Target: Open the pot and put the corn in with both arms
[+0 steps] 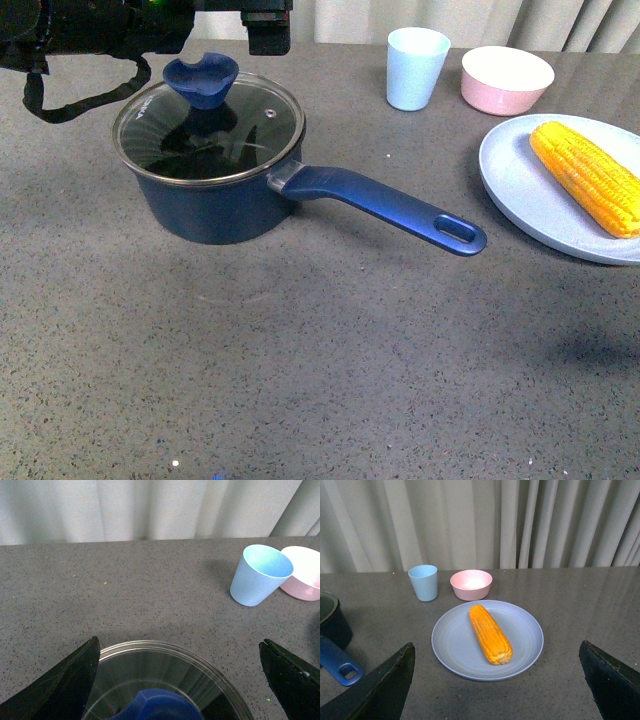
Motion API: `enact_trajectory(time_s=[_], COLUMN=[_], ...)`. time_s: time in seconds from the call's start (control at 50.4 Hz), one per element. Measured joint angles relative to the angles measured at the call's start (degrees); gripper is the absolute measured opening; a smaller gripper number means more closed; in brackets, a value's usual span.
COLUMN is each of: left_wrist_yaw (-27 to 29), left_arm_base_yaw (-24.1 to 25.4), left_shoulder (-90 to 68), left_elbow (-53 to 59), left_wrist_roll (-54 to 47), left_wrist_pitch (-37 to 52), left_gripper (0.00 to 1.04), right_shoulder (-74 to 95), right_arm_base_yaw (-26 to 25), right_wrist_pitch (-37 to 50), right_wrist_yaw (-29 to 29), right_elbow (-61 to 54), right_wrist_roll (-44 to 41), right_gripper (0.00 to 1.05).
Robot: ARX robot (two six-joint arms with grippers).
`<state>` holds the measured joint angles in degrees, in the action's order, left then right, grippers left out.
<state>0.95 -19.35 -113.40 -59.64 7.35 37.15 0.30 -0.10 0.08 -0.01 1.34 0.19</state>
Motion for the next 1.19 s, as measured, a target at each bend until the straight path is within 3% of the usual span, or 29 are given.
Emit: enact_trajectory(time_s=[0.516, 1.092, 1.192], left_wrist_yaw=[4.7, 5.1, 5.8], left_arm_base_yaw=[0.1, -0.7, -0.8], left_shoulder=[-2.1, -4.7, -4.7], left_elbow=[1.6, 1.7, 1.7], left_wrist_roll=[-0.1, 0.0, -0.1], left_wrist_pitch=[0.4, -0.1, -0.5], left_gripper=[0.96, 0.96, 0.84], right_shoulder=[0.0, 0.0, 0.0], right_arm_base_yaw=[0.0, 0.0, 0.0], right_wrist_pitch=[0.0, 0.0, 0.0], right_wrist_yaw=[0.0, 0.0, 0.0], right_elbow=[0.0, 0.0, 0.0], right_wrist_roll=[0.0, 0.0, 0.0], right_gripper=[0.96, 0.96, 0.96])
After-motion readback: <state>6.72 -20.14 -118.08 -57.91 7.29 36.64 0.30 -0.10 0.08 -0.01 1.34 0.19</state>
